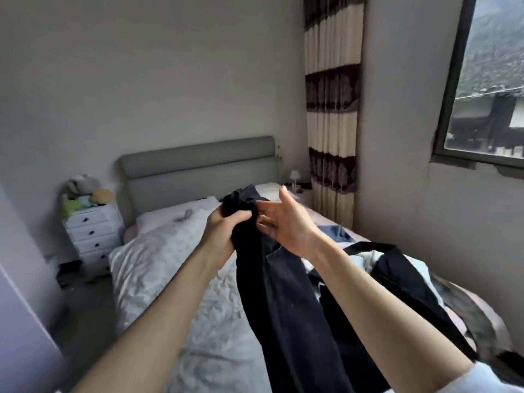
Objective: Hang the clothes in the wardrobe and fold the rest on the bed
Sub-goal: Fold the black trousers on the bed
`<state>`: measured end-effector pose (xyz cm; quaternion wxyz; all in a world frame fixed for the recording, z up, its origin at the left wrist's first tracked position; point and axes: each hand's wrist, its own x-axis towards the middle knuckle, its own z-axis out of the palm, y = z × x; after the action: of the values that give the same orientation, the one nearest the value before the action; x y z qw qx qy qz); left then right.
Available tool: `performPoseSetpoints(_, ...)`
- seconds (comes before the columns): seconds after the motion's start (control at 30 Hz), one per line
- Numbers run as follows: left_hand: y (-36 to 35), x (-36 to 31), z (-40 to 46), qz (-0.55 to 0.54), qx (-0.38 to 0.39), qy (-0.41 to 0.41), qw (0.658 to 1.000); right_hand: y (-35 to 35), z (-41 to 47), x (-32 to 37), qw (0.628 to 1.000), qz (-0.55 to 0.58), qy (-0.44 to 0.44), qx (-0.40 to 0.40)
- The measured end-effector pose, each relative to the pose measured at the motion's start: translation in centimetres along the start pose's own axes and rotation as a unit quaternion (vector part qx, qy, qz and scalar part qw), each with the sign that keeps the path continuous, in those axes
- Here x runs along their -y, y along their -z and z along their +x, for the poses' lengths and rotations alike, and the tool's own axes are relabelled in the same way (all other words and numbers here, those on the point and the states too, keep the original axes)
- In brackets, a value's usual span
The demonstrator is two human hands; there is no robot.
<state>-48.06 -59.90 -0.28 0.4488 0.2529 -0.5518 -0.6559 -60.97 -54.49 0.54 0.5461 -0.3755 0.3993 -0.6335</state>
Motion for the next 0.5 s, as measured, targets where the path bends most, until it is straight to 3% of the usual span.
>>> performPoseSetpoints(0.2,12.5,6.7,8.5,-0.003,-0.201,0.104,0.974,1.5,10.4,-10.1,0.995,-0.009,-0.095,-0.041)
performPoseSetpoints(0.37,20.7,11.7,13.1,-0.05,-0.242,0.201,0.948,7.8,16.5,-18.4,0.968,-0.149,-0.158,-0.129)
performPoseSetpoints(0.5,25.0,15.1,15.8,-0.081,-0.257,0.234,0.934,11.2,21.9,-23.1,0.945,-0.238,-0.214,-0.072)
